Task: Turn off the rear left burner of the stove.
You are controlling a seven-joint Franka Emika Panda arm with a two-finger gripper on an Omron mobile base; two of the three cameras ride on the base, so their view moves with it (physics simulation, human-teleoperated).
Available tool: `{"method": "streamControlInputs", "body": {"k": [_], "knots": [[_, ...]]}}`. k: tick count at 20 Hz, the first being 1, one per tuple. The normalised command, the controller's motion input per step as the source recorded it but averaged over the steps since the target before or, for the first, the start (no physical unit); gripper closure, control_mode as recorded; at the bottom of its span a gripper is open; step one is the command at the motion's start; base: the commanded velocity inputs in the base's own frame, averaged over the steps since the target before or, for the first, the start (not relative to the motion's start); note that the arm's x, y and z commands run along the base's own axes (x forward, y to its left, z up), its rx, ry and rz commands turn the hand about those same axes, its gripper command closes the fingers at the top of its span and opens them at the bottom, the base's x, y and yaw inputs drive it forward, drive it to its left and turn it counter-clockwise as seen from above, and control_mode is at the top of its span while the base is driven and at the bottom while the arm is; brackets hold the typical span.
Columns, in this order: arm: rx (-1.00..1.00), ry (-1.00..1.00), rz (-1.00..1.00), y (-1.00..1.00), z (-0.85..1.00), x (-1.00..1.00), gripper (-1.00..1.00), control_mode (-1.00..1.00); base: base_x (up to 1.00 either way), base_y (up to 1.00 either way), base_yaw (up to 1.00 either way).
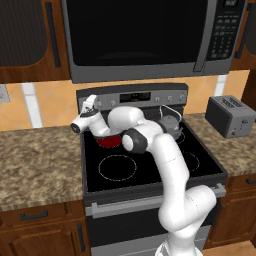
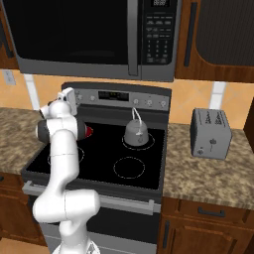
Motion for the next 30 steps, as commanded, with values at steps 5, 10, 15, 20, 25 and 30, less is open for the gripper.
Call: {"method": "streamControlInputs", "body": {"k": [5, 10, 15, 20, 25, 30], "knots": [[0.01, -0.06, 0.01, -0.22, 0.04, 0.00, -1.00, -1.00, 0.00, 0.00, 0.00], [0.00, -0.02, 0.01, -0.11, 0.00, 0.00, -1.00, -1.00, 0.00, 0.00, 0.00], [0.00, 0.00, 0.04, -0.12, 0.00, 0.02, -1.00, -1.00, 0.00, 0.00, 0.00], [0.00, 0.00, 0.00, 0.00, 0.00, 0.00, -1.00, -1.00, 0.00, 0.00, 0.00], [0.00, 0.03, 0.00, 0.00, 0.00, 0.04, 1.00, -1.00, 0.00, 0.00, 0.00], [0.00, 0.00, 0.00, 0.00, 0.00, 0.00, 1.00, -1.00, 0.00, 0.00, 0.00]]}}
